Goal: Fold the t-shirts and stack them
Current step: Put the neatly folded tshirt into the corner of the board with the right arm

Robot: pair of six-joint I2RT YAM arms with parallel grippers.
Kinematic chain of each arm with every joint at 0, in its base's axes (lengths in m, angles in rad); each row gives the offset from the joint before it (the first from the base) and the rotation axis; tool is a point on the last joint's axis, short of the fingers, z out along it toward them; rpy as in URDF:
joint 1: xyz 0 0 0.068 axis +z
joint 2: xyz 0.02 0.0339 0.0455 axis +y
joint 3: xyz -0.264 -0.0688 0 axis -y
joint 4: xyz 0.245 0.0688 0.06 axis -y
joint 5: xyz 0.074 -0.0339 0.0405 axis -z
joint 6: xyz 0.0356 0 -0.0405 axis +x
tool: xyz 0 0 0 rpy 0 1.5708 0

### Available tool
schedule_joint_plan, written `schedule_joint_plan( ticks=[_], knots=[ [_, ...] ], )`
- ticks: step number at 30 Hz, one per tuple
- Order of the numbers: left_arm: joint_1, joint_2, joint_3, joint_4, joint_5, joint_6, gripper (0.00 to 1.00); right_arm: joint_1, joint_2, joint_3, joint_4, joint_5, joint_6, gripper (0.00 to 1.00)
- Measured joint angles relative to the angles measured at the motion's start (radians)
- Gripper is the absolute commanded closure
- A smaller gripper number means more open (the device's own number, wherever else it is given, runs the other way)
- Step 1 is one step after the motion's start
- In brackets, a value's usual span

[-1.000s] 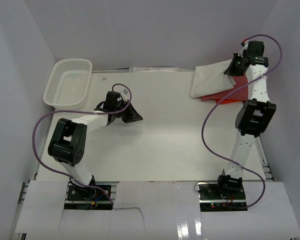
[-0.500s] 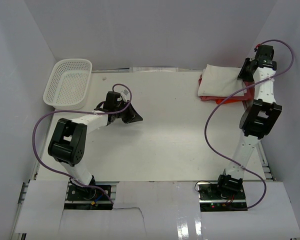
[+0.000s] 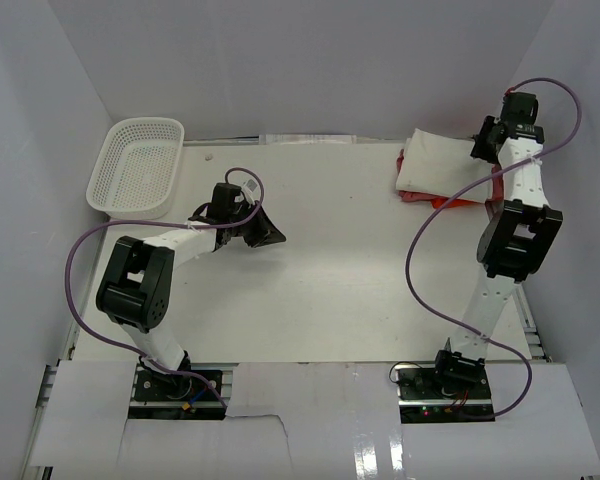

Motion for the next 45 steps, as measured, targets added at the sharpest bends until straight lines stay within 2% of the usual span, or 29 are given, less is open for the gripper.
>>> schedule_joint_plan(
  ticks=[5, 9, 14, 17, 19, 20, 21, 22, 23, 24, 25, 27, 28, 32, 33, 34, 38, 45],
  knots=[
    [0.0, -0.001, 0.0, -0.002, -0.001, 0.003, 0.87, 0.058, -0.163, -0.155, 0.095, 0.048, -0.035, 0.5],
    [0.0, -0.012, -0.002, -0.013, -0.002, 0.008, 0.87, 0.122, -0.305, -0.24, 0.16, 0.062, -0.074, 0.43],
    [-0.001, -0.062, -0.003, -0.035, -0.011, 0.016, 0.87, 0.203, -0.32, -0.199, 0.181, 0.096, -0.132, 0.55],
    [-0.002, -0.098, -0.003, -0.045, -0.013, 0.022, 0.87, 0.218, -0.266, -0.169, 0.153, 0.071, -0.131, 0.84],
    [-0.002, -0.118, -0.006, -0.052, -0.013, 0.026, 0.85, 0.217, -0.243, -0.185, 0.13, 0.031, -0.123, 0.87],
    [-0.002, -0.128, -0.009, -0.057, -0.013, 0.029, 0.79, 0.217, -0.244, -0.223, 0.129, 0.006, -0.111, 0.87],
    [-0.002, -0.14, -0.012, -0.065, -0.013, 0.034, 0.63, 0.218, -0.256, -0.273, 0.129, -0.02, -0.099, 0.85],
    [-0.002, -0.154, -0.016, -0.074, -0.014, 0.044, 0.57, 0.221, -0.273, -0.33, 0.137, -0.037, -0.087, 0.81],
    [-0.002, -0.171, -0.019, -0.084, -0.018, 0.047, 0.5, 0.228, -0.308, -0.412, 0.157, -0.049, -0.075, 0.67],
    [-0.002, -0.19, -0.021, -0.098, -0.022, 0.053, 0.37, 0.242, -0.347, -0.494, 0.169, -0.056, -0.064, 0.55],
    [-0.002, -0.212, -0.021, -0.113, -0.027, 0.064, 0.32, 0.27, -0.408, -0.599, 0.182, -0.059, -0.056, 0.44],
    [-0.002, -0.258, -0.021, -0.137, -0.043, 0.079, 0.22, 0.343, -0.543, -0.772, 0.233, -0.06, -0.042, 0.38],
    [-0.002, -0.281, -0.021, -0.151, -0.048, 0.087, 0.2, 0.382, -0.619, -0.843, 0.253, -0.057, -0.038, 0.27],
    [-0.002, -0.378, -0.02, -0.205, -0.082, 0.123, 0.09, 0.516, -0.96, -1.049, 0.366, -0.041, -0.01, 0.02],
    [-0.002, -0.402, -0.019, -0.217, -0.093, 0.13, 0.06, 0.526, -1.039, -1.084, 0.39, -0.026, -0.002, 0.1],
    [-0.003, -0.425, -0.019, -0.23, -0.104, 0.138, 0.02, 0.529, -1.096, -1.105, 0.402, -0.013, 0.002, 0.1],
    [-0.004, -0.51, -0.02, -0.276, -0.161, 0.165, 0.02, 0.531, -1.284, -1.197, 0.423, 0.046, 0.039, 0.1],
    [-0.004, -0.629, -0.039, -0.323, -0.259, 0.211, 0.02, 0.535, -1.446, -1.381, 0.34, 0.103, 0.081, 0.1]
  ],
)
